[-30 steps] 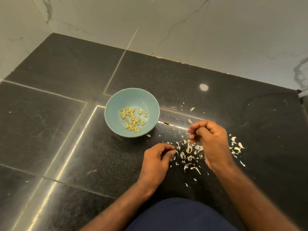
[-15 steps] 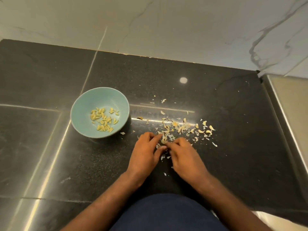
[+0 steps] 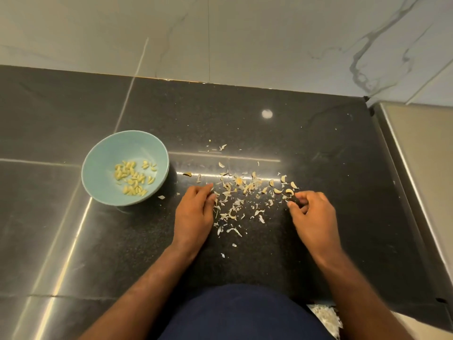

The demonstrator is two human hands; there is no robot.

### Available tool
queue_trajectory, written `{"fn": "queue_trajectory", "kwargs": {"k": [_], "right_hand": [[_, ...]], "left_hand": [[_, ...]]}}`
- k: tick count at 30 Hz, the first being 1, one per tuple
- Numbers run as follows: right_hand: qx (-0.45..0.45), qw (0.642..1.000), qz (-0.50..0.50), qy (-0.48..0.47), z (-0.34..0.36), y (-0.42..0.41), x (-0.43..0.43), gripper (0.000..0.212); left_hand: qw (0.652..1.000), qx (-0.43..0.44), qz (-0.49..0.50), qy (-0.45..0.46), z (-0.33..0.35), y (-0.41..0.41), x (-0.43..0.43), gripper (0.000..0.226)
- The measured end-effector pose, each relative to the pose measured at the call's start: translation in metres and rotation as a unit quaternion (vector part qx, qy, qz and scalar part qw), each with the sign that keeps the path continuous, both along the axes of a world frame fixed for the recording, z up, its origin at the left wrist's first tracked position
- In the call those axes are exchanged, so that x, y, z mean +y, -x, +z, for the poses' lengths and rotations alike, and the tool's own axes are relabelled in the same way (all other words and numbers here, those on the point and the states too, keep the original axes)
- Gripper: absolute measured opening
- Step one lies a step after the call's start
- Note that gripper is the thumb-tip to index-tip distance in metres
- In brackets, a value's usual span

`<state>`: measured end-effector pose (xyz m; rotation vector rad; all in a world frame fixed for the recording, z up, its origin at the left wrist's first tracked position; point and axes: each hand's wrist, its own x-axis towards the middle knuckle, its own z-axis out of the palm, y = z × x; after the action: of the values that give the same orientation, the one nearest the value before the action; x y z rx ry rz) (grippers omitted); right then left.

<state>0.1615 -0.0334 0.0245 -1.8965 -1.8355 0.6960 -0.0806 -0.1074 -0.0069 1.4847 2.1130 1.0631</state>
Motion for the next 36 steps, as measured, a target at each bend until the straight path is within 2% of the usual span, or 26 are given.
{"fn": "queue_trajectory", "kwargs": {"k": [3, 8, 11, 14, 17, 19, 22, 24, 27, 31, 34, 36], "right_hand": [[-0.017, 0.999, 0.031, 0.023, -0.006, 0.001, 0.001, 0.031], [-0.008, 0.997, 0.078, 0.019, -0.01, 0.007, 0.0, 0.022], [0.064, 0.992, 0.101, 0.027, -0.008, 0.006, 0.001, 0.013], [0.133, 0.99, 0.044, 0.004, -0.003, 0.004, 0.009, 0.015], [0.073, 0.995, 0.066, -0.033, -0.001, 0.006, 0.024, 0.015], [0.014, 0.994, 0.108, -0.013, 0.0, 0.013, 0.033, 0.018], [-0.122, 0.981, 0.147, 0.011, 0.003, 0.028, 0.036, 0.02], [-0.14, 0.979, 0.149, 0.002, 0.002, 0.031, 0.034, 0.021], [-0.106, 0.981, 0.156, -0.041, 0.009, 0.033, 0.028, 0.014], [-0.014, 0.989, 0.144, -0.002, 0.026, 0.044, 0.006, 0.011], [0.096, 0.989, 0.104, 0.048, 0.036, 0.058, -0.02, 0.01], [0.159, 0.98, 0.09, 0.084, 0.039, 0.067, -0.034, 0.011]], "left_hand": [[0.999, 0.037, 0.006, 0.024, 0.0, -0.006, 0.007, 0.021], [0.999, 0.037, 0.029, 0.021, 0.0, -0.006, 0.007, 0.014], [0.998, 0.015, 0.063, -0.018, 0.003, -0.007, 0.005, 0.019], [0.995, 0.009, 0.092, -0.039, 0.004, -0.007, 0.004, 0.028], [0.996, 0.023, 0.083, -0.039, 0.004, -0.008, 0.003, 0.039], [0.996, 0.026, 0.074, -0.039, 0.004, -0.009, 0.002, 0.044], [0.996, 0.027, 0.055, -0.059, 0.001, -0.006, 0.002, 0.044], [0.996, 0.029, 0.043, -0.073, -0.002, -0.006, 0.001, 0.04], [0.995, 0.014, 0.027, -0.09, -0.003, -0.004, 0.0, 0.032], [0.996, -0.021, -0.04, -0.075, 0.007, -0.007, -0.005, 0.018], [0.987, -0.123, -0.103, -0.007, 0.027, -0.021, -0.007, 0.026], [0.968, -0.198, -0.146, 0.036, 0.041, -0.025, -0.006, 0.028]]}}
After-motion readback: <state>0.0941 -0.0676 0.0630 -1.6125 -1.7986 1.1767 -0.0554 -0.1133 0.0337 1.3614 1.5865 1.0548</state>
